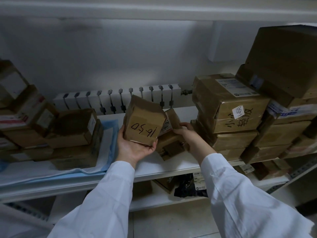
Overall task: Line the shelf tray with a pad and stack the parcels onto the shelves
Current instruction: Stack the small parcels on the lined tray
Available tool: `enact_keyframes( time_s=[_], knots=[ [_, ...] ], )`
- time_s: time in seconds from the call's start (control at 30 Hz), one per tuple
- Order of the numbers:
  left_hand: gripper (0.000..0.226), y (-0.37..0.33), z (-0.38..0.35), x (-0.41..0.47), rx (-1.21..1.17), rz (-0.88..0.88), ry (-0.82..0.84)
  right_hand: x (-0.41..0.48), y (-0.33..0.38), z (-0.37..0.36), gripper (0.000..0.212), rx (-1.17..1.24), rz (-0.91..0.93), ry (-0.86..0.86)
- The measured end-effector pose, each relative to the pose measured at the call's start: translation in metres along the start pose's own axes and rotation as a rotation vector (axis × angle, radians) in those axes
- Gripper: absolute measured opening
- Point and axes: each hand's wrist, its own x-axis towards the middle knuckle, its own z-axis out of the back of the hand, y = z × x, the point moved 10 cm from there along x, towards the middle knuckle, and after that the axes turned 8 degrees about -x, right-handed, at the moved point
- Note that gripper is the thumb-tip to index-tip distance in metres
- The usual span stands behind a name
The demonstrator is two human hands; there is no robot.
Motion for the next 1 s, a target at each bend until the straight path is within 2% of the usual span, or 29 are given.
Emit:
enact_keyframes(
  time_s=[0.13,0.27,0.37,0.47,0.57,0.67,0.77,0.87,1.0],
  knots=[
    [0.07,-0.015,-0.003,-0.004,-0.021,-0.038,0.026,-0.001,0.008,-0.004,0.059,0.067,0.086,-0.027],
    [0.068,-0.028,-0.011,-0.01,-0.001,-0.065,0.053,0.0,0.019,-0.02,0.058,0.025,0.148,-0.036],
    [0.066,-0.032,-0.013,-0.014,0.045,-0.053,0.036,-0.002,0.012,-0.024,0.058,0.053,0.096,-0.092],
    [0.066,-0.032,-0.009,-0.016,0.068,-0.03,0.027,-0.003,0.001,-0.023,0.07,0.069,-0.037,-0.151],
    [0.066,-0.031,-0.002,-0.015,0.085,0.003,-0.007,-0.006,-0.009,-0.027,0.062,0.077,-0.158,-0.105],
    [0.066,-0.03,0.006,-0.014,0.121,0.033,-0.051,-0.006,-0.009,-0.031,0.052,0.079,-0.142,-0.078],
    [0.067,-0.029,0.013,-0.014,0.141,0.041,-0.073,-0.007,0.001,-0.041,0.06,0.057,-0.087,-0.068],
    [0.069,-0.029,0.017,-0.015,0.12,0.038,-0.075,-0.003,0.003,-0.043,0.057,0.069,-0.04,-0.079],
    [0.064,-0.038,0.011,-0.021,0.123,0.005,-0.058,-0.009,-0.004,-0.045,0.067,0.13,-0.12,-0.024]
  ],
)
